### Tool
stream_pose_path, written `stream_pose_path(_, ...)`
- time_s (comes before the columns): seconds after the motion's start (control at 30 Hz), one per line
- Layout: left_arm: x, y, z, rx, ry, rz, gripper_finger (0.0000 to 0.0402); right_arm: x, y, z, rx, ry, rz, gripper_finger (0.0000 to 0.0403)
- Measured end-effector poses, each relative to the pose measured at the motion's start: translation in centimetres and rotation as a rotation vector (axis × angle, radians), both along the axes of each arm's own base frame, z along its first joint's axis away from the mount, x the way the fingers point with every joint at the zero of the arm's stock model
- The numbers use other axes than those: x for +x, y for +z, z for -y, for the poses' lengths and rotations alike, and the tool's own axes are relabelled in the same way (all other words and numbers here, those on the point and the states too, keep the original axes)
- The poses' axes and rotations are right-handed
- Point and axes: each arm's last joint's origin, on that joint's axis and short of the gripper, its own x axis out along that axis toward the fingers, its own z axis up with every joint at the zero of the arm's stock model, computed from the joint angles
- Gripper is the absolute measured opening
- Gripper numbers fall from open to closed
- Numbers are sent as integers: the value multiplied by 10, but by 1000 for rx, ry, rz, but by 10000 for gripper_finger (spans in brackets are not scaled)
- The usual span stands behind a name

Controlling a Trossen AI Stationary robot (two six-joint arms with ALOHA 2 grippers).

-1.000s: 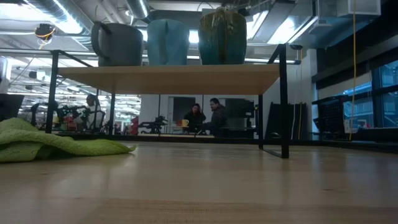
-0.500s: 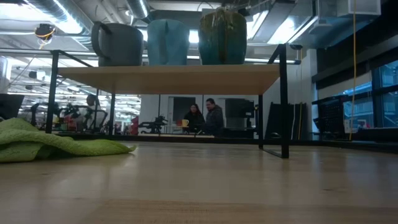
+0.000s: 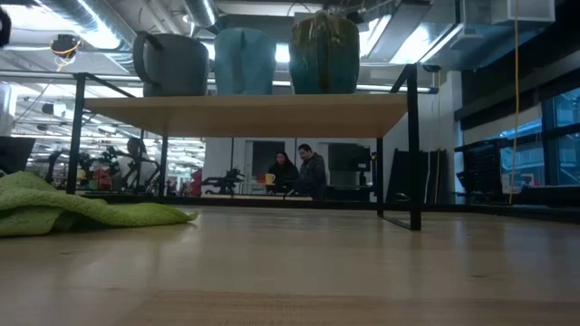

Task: Stack small to large cups/mugs on shelf
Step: Return to Home Position

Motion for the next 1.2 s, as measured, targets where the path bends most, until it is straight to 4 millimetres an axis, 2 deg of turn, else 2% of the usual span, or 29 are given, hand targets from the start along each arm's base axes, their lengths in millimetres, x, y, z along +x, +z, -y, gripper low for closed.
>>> stream_pose_path(0.27, -20, -78, -19, -149, 24, 108, 39, -12, -63, 7, 78, 67, 131, 200)
stream_pose_path(0.43, -29, -113, -28, -234, 24, 196, 34, -17, -100, 9, 90, 125, 228, 200)
stream_pose_path(0.6, -33, -143, -31, -194, 42, 220, 38, -22, -130, 11, 100, 186, 283, 200)
stream_pose_path(0.7, -34, -155, -32, -204, 38, 205, 40, -22, -149, 12, 143, 149, 262, 200)
stream_pose_path(0.9, -32, -161, -31, -165, 40, 155, 35, -22, -176, 13, 104, 122, 333, 200)
stream_pose_path(1.2, -26, -186, -26, -169, 19, -184, 41, -20, -222, 13, 109, 64, 310, 200)
